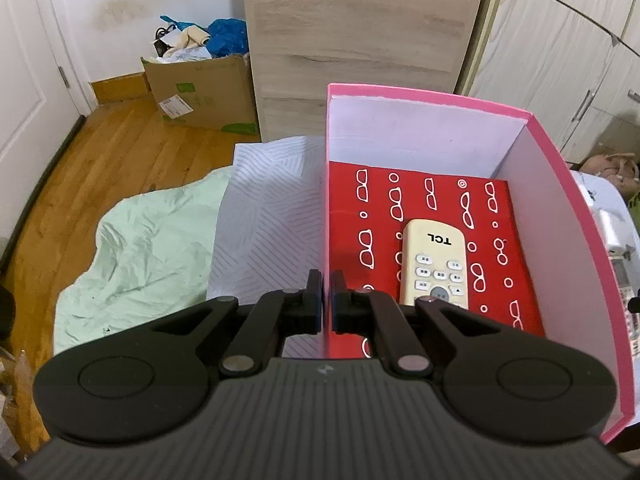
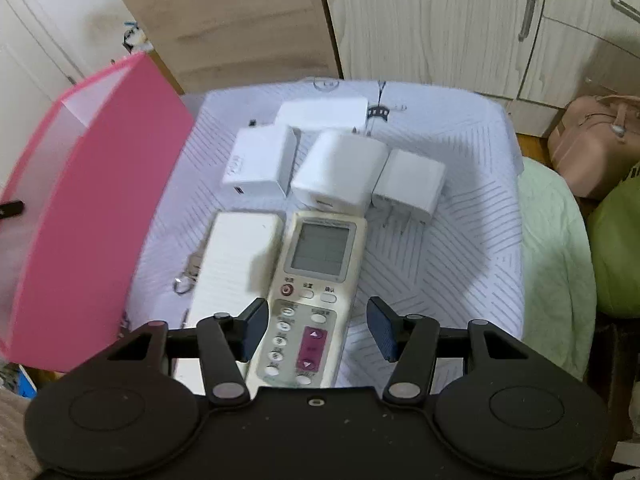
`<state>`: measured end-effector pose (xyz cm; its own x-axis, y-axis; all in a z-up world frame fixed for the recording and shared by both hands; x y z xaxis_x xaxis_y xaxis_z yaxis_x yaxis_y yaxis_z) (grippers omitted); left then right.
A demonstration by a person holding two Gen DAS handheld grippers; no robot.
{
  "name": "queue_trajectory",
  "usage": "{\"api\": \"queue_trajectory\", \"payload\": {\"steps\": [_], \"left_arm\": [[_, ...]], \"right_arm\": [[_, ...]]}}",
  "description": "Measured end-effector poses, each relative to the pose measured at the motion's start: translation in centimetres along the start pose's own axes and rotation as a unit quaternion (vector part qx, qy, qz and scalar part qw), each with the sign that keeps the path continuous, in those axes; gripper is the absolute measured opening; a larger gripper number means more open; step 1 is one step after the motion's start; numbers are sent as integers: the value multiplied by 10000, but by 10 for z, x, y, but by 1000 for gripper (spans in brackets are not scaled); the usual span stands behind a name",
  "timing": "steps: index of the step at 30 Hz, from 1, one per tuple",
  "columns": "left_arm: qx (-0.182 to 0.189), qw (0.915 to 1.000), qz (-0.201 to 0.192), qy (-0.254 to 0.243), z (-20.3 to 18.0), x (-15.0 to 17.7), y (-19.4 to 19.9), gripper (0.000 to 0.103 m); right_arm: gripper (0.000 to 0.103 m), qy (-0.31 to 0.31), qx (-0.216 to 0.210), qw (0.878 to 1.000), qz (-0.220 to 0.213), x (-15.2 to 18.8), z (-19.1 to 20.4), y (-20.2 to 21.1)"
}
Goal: Organize rigid objects
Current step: 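Grasp the white remote with pink buttons using the right gripper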
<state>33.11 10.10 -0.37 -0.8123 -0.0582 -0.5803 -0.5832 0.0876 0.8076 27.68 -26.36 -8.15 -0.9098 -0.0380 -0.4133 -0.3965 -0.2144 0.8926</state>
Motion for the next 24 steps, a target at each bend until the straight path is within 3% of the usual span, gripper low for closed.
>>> {"api": "queue_trajectory", "payload": {"steps": [3,12,15,16,19,24], "left_arm": [[-13,10000,11,-16,-1,0,0,3],[116,9993,57,-360,-1,2,-1,3],[138,9986,54,-500,-2,2,-2,4],[119,9983,43,-575,-3,2,-1,4],[81,9977,15,-666,-5,3,-1,4],[5,9970,-23,-773,-7,4,0,4]], "right_arm": [[60,39,-28,9999,103,0,4,-10],[62,1306,431,9904,133,1,18,-5],[64,1282,508,9900,288,1,15,-17],[71,1374,566,9887,193,0,17,-17],[61,1318,513,9899,28,-6,16,-18],[61,1382,543,9889,-64,-5,13,-8]]}}
Point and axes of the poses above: each gripper's, at about its wrist camera, not at the fingertips, and y roughly against the way its jaws point, z to its left, x to its underside, the point moved 5 cm from there along -y, roughly the way its jaws point, and after that the axes turned 7 degrees about y, right-handed, at the moved point
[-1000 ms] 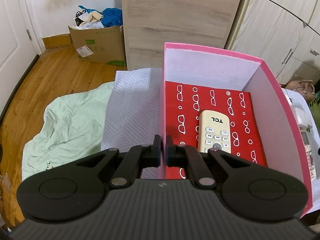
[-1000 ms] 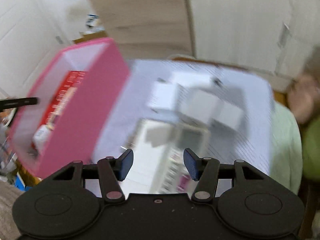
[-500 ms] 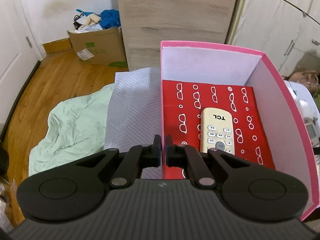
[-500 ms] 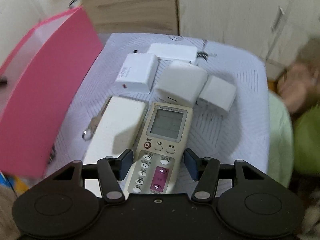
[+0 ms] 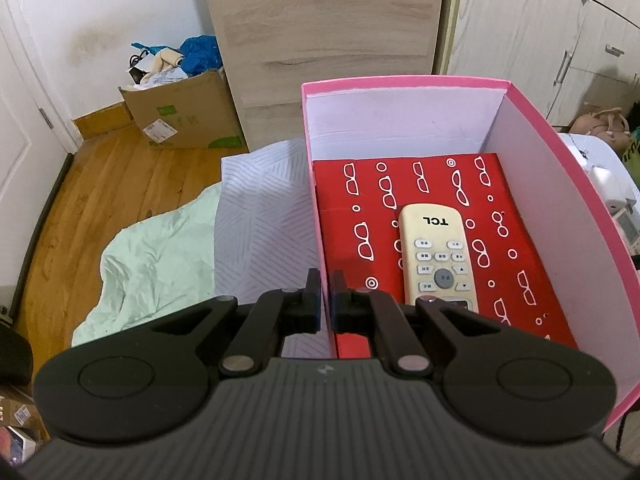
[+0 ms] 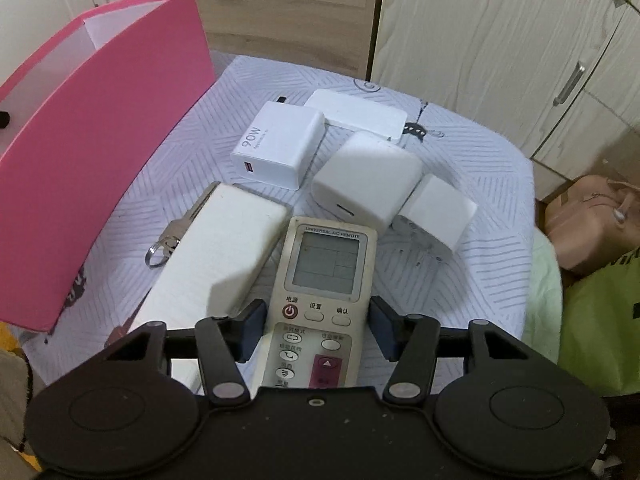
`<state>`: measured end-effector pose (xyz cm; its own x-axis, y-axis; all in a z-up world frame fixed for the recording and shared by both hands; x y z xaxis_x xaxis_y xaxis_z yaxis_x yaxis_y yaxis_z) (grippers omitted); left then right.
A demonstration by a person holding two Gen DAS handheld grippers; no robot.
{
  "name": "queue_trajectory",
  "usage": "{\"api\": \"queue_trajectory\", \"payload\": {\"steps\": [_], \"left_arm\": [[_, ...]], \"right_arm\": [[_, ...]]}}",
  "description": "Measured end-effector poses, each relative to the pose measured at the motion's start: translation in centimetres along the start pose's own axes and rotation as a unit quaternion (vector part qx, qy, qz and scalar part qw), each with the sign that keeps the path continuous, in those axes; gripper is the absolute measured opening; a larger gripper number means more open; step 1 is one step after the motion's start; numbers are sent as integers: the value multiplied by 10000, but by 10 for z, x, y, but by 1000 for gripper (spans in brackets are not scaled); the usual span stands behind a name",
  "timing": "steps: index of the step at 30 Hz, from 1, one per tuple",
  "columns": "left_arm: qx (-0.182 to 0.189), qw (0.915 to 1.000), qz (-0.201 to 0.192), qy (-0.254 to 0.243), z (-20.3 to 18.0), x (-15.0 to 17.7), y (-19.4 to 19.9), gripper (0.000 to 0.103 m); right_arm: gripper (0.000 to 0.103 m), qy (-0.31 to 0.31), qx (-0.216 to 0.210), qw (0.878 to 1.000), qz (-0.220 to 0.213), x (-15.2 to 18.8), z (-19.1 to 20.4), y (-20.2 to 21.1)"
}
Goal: Organize rigid objects
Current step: 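Grasp the white remote with pink buttons using the right gripper, then lift the pink-button remote and carry it toward the pink box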
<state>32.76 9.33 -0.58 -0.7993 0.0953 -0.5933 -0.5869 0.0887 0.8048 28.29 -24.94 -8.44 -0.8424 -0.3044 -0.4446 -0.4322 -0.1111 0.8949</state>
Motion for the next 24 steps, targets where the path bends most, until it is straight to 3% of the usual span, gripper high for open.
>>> {"api": "queue_trajectory", "payload": {"steps": [10,24], "left_arm": [[-83,10000,1,-33,-3,0,2,4],[-7,10000,-24,77,1,1,3,4]], "right_arm": [[60,-9,-124,9980,-619,-13,6,41],[58,493,-246,9825,-1780,-64,60,116]]}}
Point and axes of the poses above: each gripper's, at about its wrist camera, not at the fingertips, and y roughly against the way its jaws point, z to its left, x to its underside, the point moved 5 cm from there along -y, roughly the way its jaws point, and after that the axes turned 7 degrees about y, right-handed, at the moved point
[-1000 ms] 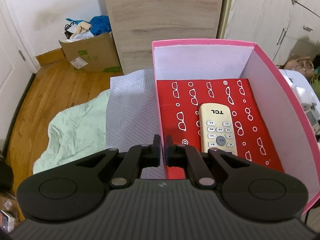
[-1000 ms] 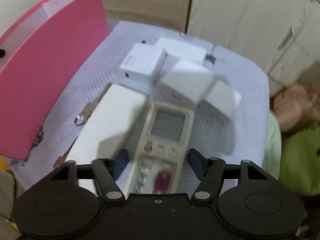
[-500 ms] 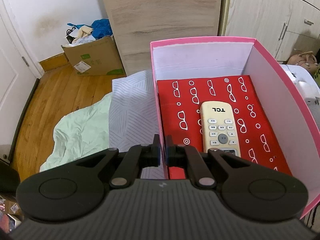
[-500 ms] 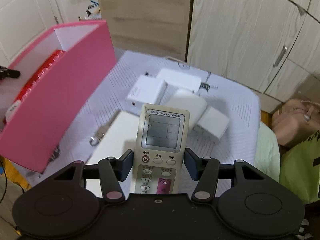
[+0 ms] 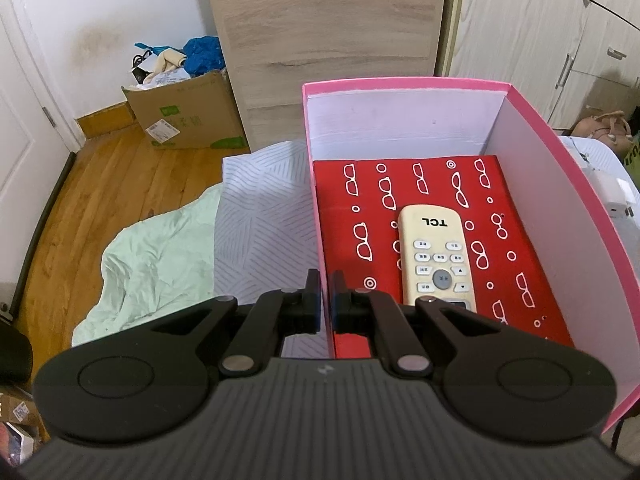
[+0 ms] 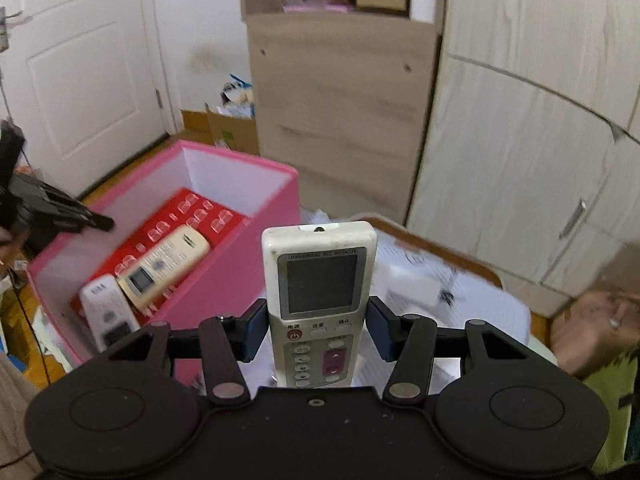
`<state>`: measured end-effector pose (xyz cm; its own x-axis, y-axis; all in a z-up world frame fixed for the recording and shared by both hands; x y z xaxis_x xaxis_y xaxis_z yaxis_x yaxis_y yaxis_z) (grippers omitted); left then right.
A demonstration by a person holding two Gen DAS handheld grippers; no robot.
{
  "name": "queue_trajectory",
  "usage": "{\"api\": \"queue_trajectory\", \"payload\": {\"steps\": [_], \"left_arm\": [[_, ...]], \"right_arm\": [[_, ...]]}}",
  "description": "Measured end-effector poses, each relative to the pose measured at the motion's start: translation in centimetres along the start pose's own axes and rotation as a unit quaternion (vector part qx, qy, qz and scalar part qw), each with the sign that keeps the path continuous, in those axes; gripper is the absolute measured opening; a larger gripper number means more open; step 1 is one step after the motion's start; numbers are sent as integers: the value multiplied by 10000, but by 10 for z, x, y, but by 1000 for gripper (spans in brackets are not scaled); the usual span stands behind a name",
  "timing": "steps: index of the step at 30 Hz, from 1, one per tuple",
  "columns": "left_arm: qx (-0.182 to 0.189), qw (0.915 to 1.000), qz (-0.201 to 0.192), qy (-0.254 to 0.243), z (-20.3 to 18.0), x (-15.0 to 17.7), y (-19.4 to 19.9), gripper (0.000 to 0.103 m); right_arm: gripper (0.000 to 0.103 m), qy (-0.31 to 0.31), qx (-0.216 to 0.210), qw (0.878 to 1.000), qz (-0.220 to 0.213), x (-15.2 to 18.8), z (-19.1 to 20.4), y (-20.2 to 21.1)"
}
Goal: Organize rigid objects
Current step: 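Lift the pink-button remote and carry it toward the pink box, then lower the pink-button remote onto the red insert and open the right gripper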
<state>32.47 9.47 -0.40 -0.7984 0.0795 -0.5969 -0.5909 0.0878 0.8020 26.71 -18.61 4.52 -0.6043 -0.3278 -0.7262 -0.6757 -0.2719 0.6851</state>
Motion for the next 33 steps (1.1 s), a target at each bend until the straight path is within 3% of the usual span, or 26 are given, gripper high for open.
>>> {"api": "queue_trajectory", "payload": {"steps": [12,25,33], "left_arm": [[50,9999,67,145,2,-2,-1,4],[122,9996,78,243,3,-1,-2,4],[107,9994,118,300,5,-3,-2,4]], "right_arm": [[58,486,-515,9965,-455,-60,73,10],[58,973,-891,9913,39,-63,128,-35],[58,1219,-529,9896,558,-54,136,-87]]}}
Point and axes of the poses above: each gripper's, at about its wrist camera, not at the fingertips, and y roughly against the way its jaws point, z to its left, x to its underside, the point moved 5 cm from there along -y, roughly the way its jaws point, and after that the axes turned 7 degrees about y, right-handed, at the moved point
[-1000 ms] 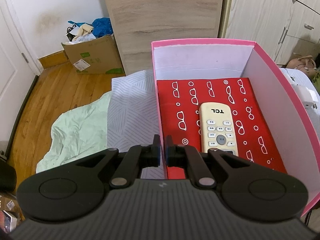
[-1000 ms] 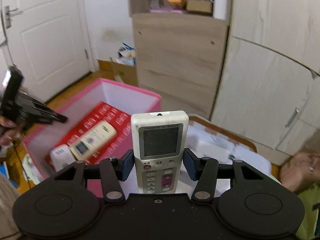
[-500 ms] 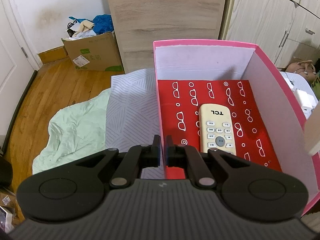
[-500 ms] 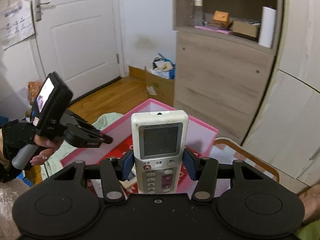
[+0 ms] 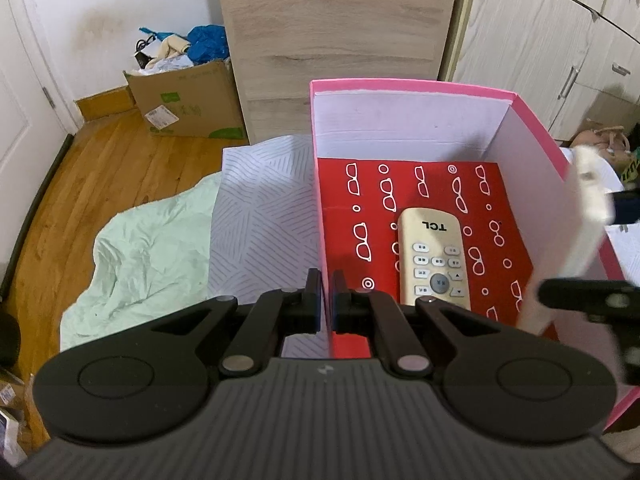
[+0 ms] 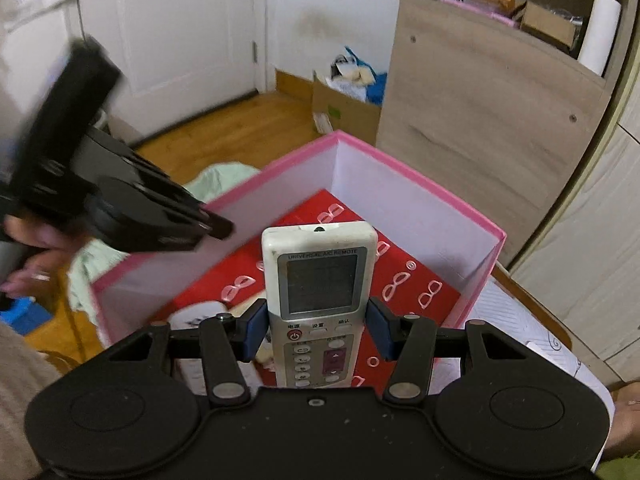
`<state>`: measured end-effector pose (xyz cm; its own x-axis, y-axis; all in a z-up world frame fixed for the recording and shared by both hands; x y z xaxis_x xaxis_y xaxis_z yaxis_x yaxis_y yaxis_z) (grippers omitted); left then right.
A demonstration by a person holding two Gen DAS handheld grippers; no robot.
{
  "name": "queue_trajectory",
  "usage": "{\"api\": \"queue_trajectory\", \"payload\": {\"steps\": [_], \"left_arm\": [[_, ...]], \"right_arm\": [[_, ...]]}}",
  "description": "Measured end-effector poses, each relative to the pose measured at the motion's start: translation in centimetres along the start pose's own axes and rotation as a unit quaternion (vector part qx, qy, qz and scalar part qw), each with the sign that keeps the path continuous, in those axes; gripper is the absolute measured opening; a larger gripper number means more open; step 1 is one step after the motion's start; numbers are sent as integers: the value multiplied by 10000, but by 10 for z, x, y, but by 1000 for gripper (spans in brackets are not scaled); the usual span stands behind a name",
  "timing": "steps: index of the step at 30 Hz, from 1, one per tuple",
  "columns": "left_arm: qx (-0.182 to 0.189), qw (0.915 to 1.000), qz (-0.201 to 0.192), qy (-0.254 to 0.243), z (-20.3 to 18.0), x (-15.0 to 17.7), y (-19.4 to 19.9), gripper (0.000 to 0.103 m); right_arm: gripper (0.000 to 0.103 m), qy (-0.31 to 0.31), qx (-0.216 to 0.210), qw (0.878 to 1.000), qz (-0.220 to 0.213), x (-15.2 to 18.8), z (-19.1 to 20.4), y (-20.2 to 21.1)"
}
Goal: Organize rigid objects
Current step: 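Lower the pink-button remote onto the red insert and open the right gripper, then return the right gripper to the cloth and grasp the white universal remote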
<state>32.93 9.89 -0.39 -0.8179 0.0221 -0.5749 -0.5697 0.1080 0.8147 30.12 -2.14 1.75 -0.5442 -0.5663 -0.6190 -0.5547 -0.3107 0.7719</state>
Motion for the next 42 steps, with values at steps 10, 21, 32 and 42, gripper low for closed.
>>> {"api": "queue_trajectory", "payload": {"steps": [10,21,32,42], "left_arm": [[21,10000,-7,-30,-1,1,3,4],[79,9999,-31,-97,0,2,3,4],[118,9999,-27,-58,2,2,3,5],[26,10000,-16,53,0,1,2,4]], "right_arm": [[58,431,602,9967,345,-10,-6,-48],[57,948,957,9892,576,-29,-22,-85],[69,685,1343,9873,-505,-26,-35,-23],[69,-341,-206,9985,-385,24,-57,38]]}}
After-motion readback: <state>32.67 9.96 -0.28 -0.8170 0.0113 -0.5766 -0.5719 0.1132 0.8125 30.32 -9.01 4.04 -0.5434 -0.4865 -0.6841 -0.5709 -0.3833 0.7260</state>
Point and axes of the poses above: each gripper's, at about its wrist camera, not at the fingertips, and y roughly against the way its jaws point, z to its left, x to its underside, the point moved 5 cm from there along -y, roughly the way its jaws point, and after that the axes turned 7 degrees about y, right-handed, at the moved point
